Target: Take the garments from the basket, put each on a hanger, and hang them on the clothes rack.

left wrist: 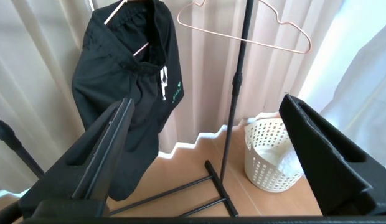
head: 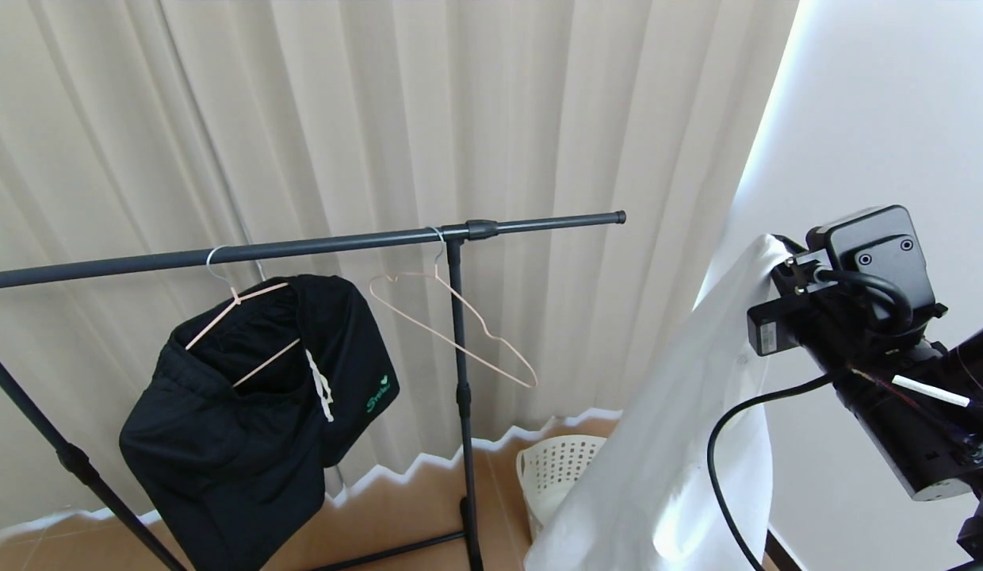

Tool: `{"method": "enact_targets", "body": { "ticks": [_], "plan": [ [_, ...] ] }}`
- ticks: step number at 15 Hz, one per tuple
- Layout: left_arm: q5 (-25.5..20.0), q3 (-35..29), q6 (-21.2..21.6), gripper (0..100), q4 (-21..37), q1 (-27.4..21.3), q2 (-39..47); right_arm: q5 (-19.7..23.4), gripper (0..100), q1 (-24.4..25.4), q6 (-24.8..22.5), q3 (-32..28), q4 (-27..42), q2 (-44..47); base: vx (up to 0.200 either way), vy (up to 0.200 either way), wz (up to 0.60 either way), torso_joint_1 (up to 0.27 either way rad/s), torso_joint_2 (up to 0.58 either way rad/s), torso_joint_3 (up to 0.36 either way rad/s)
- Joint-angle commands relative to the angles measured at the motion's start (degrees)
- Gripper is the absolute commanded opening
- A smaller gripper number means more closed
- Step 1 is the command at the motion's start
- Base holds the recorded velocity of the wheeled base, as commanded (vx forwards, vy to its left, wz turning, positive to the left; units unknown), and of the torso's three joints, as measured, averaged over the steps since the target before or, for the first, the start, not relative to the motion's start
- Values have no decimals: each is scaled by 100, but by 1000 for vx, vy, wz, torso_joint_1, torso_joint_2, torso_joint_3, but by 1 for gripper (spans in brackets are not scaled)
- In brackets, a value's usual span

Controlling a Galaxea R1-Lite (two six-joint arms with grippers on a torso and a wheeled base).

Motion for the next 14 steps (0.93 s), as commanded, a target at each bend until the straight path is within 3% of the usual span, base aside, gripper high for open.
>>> {"method": "enact_targets", "body": {
  "ticks": [1, 6, 13, 14],
  "plan": [
    [-8, 1, 21, 100, -12, 1, 6, 2, 0, -6, -3, 25, -8, -5, 0, 0, 600, 2, 2, -2],
    [1, 1, 21, 100, -12, 1, 6, 2, 0, -6, -21, 16, -8, 4, 0, 0, 600, 9, -2, 0],
    [-8, 1, 12, 100, -12, 1, 6, 2, 0, -6, -29, 16, -8, -22, 0, 0, 0, 0, 0, 0],
    [-8, 1, 12, 100, -12, 1, 6, 2, 0, -6, -29, 25, -8, -14, -200, 0, 0, 12, -2, 2]
  ]
}}
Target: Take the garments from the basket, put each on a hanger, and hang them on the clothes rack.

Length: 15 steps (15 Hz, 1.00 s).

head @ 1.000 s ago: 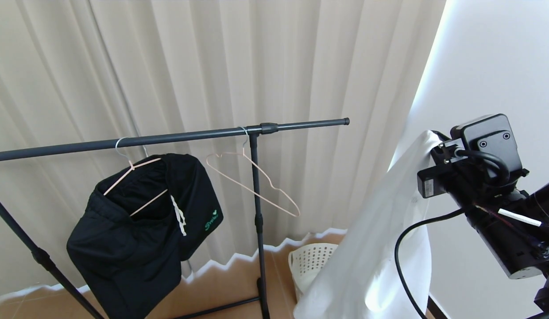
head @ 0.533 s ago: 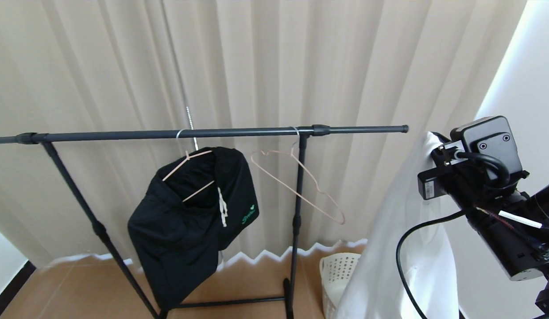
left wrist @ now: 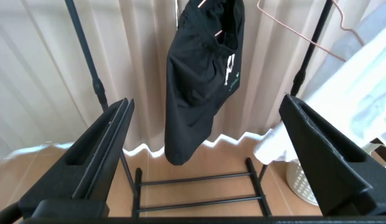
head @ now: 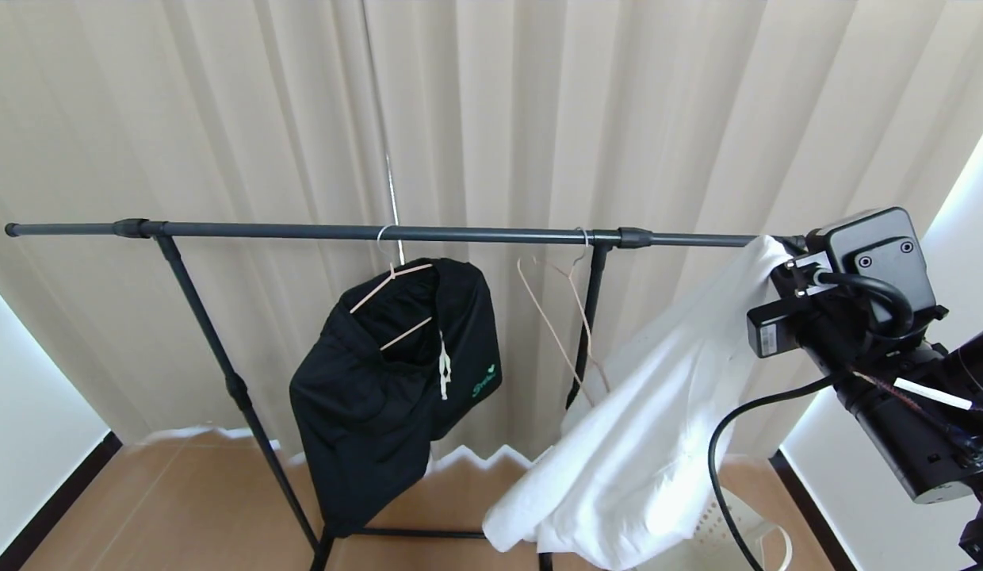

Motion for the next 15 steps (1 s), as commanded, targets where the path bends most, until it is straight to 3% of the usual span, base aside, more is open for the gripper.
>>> {"method": "enact_targets", "body": {
  "ticks": [1, 3, 10, 15],
  "plan": [
    [-1, 1, -2, 100, -1, 1, 6, -3, 0, 2, -3, 1, -3, 5, -200, 0, 0, -2, 2, 2],
    [-1, 1, -11, 100, -1, 1, 6, -3, 0, 2, -3, 1, -3, -4, -200, 0, 0, 7, 10, -2],
    [-1, 1, -2, 100, -1, 1, 6, 138, 0, 11, -11, 9, 6, -4, 0, 0, 0, 0, 0, 0],
    [-1, 1, -2, 100, -1, 1, 6, 217, 0, 29, -11, 44, -3, 22, 0, 0, -600, 1, 0, 0]
  ]
}}
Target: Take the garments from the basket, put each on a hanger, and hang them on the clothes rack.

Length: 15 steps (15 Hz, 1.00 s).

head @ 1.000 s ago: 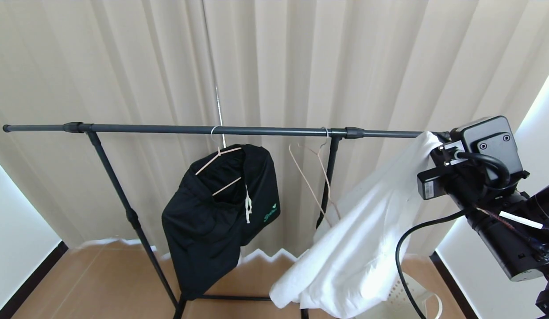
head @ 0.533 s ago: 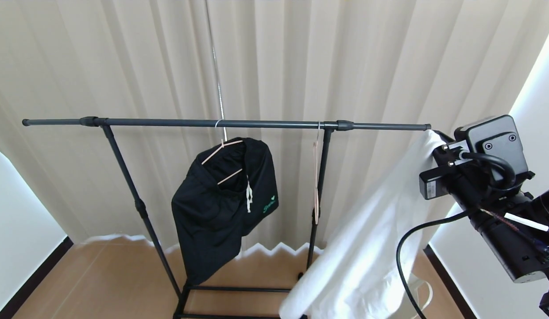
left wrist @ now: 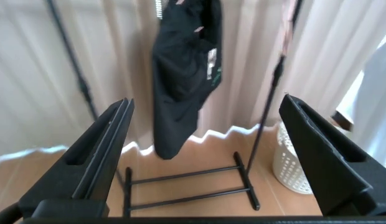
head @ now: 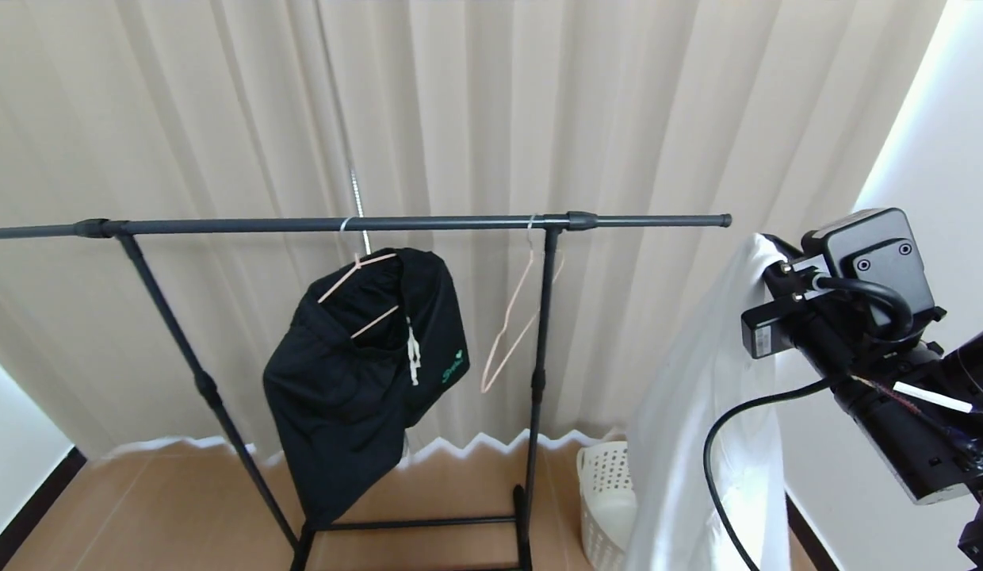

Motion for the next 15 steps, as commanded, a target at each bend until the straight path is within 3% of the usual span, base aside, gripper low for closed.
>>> {"method": "enact_targets", "body": {
  "ticks": [1, 4, 6, 8, 9, 11, 12, 13, 14, 15],
  "plan": [
    [10, 1, -1, 100, -1, -2, 6, -3, 0, -3, -3, 65, 1, -2, 0, 0, 0, 0, 0, 0],
    [-17, 1, 87, 100, 17, -2, 15, -3, 0, 5, -3, 21, -87, 77, 0, 0, 0, 0, 0, 0],
    [19, -78, 553, 100, 113, 77, 112, -55, 0, 181, -12, -287, -96, 226, 0, 0, 0, 0, 0, 0],
    [-122, -1036, 676, 100, 430, 113, 1254, -328, 0, 489, 76, -1131, 36, 525, 0, 0, 0, 0, 0, 0],
    [-184, -1335, 667, 100, 553, 60, 1624, -451, 0, 489, 147, -1254, 150, 604, 0, 0, 0, 0, 0, 0],
    [-175, -2346, 69, 100, 614, -2, 3461, -469, 0, 489, 1008, -1394, 1521, 490, 0, 0, 0, 0, 0, 0],
    [-175, -2346, 69, 100, 614, -2, 3461, -469, 0, 489, 1008, -1394, 1521, 490, 0, 0, 0, 0, 0, 0],
    [-157, -2864, -177, 100, 614, -107, 4559, -460, 0, 489, 1808, -1772, 2963, 129, 0, 0, 0, 0, 0, 0],
    [-122, -3110, -282, 100, 614, -362, 5078, -460, 0, 480, 2379, -2097, 3947, -64, 0, 0, 0, 0, 0, 0],
    [203, -3444, -590, 100, 623, -1144, 5728, -451, 0, 489, 3205, -2616, 5397, -319, 0, 0, 0, 0, 0, 0]
  ]
}}
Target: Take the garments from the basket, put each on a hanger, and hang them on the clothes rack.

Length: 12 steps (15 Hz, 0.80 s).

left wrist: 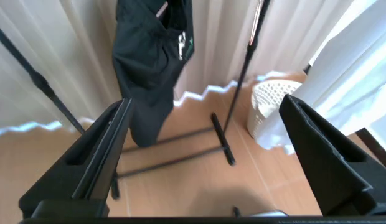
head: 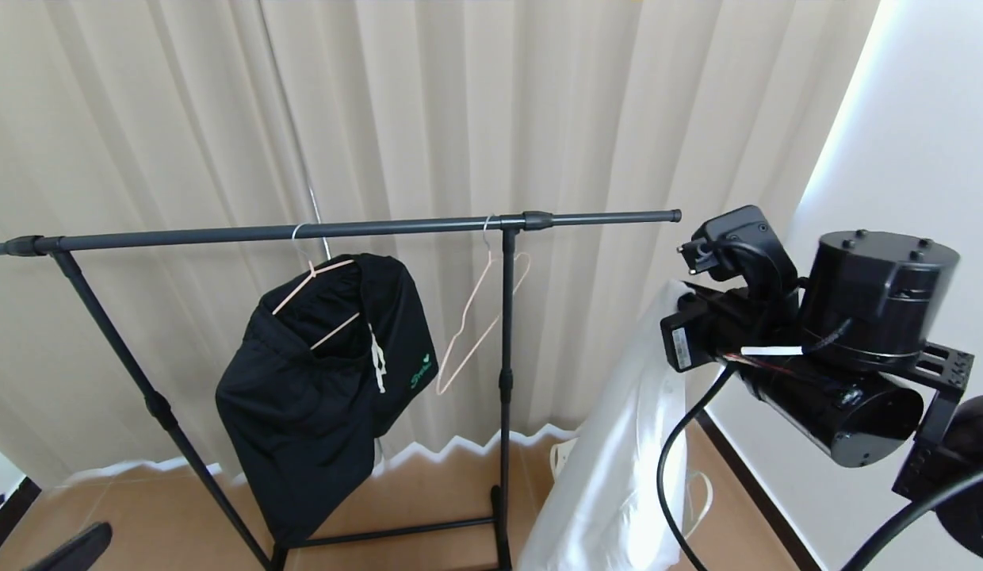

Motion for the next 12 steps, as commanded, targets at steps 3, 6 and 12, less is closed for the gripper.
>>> {"method": "enact_targets", "body": {
  "ticks": [3, 6, 12],
  "plan": [
    [1882, -1719, -1327, 100, -181, -2846, 3611, 390, 0, 183, 1882, -1393, 2654, -801, 0, 0, 0, 0, 0, 0],
    [2093, -2369, -1521, 100, -383, -3514, 4798, 742, 0, 192, 2190, -1560, 2768, -661, 0, 0, 0, 0, 0, 0],
    [2058, -3108, -1565, 100, -1104, -4085, 6274, 716, 0, 218, 2919, -2193, 2698, 271, 0, 0, 0, 0, 0, 0]
  ]
}}
